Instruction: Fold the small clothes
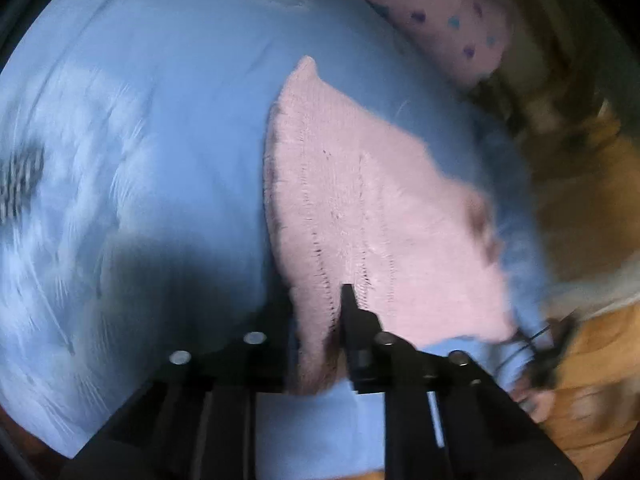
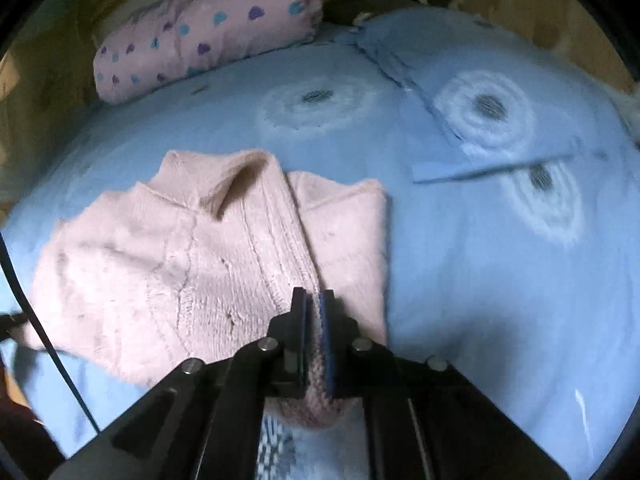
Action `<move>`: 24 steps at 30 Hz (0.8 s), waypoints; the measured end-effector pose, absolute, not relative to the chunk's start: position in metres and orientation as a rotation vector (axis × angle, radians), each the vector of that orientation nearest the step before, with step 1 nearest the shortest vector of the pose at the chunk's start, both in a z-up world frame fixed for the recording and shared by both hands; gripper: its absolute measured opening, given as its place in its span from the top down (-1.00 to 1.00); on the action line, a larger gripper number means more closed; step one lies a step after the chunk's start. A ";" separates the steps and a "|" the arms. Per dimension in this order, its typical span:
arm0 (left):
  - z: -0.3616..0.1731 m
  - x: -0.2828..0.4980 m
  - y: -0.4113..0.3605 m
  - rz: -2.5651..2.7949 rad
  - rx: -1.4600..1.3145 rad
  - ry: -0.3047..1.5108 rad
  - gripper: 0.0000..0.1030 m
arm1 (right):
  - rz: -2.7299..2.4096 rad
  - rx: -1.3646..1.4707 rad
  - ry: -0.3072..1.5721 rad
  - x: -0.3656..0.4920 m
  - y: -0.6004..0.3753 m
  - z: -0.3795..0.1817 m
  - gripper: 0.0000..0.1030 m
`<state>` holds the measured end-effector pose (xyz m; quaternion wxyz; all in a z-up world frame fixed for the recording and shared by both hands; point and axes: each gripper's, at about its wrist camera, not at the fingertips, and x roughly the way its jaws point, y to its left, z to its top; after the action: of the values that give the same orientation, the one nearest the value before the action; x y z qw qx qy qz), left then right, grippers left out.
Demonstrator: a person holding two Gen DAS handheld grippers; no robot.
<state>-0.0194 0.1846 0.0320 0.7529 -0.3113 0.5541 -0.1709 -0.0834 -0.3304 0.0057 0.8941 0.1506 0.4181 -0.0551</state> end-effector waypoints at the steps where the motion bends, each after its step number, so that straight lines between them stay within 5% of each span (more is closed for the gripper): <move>1: 0.030 -0.026 0.196 -0.392 -0.745 1.195 1.00 | -0.115 0.334 0.851 -0.094 -0.334 0.008 0.89; 12: 0.030 -0.049 0.232 -0.326 -0.830 1.110 1.00 | -0.273 0.259 0.807 -0.138 -0.341 0.001 0.97; 14: 0.031 -0.052 0.224 -0.266 -0.763 1.139 1.00 | -0.289 0.297 0.792 -0.136 -0.350 0.005 0.53; 15: 0.029 -0.054 0.222 -0.236 -0.746 1.145 1.00 | -0.267 0.317 0.765 -0.134 -0.352 0.009 0.03; 16: 0.030 -0.056 0.222 -0.220 -0.740 1.130 1.00 | -0.247 0.317 0.738 -0.128 -0.350 0.016 -0.16; 24: 0.079 -0.058 0.161 -0.354 -0.413 0.913 1.00 | 0.053 0.299 0.909 -0.036 -0.302 0.023 -0.22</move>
<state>-0.0579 0.1613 0.0794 0.8621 -0.1971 0.4353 -0.1689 -0.0362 -0.3024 0.0227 0.8873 0.1439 0.4374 0.0253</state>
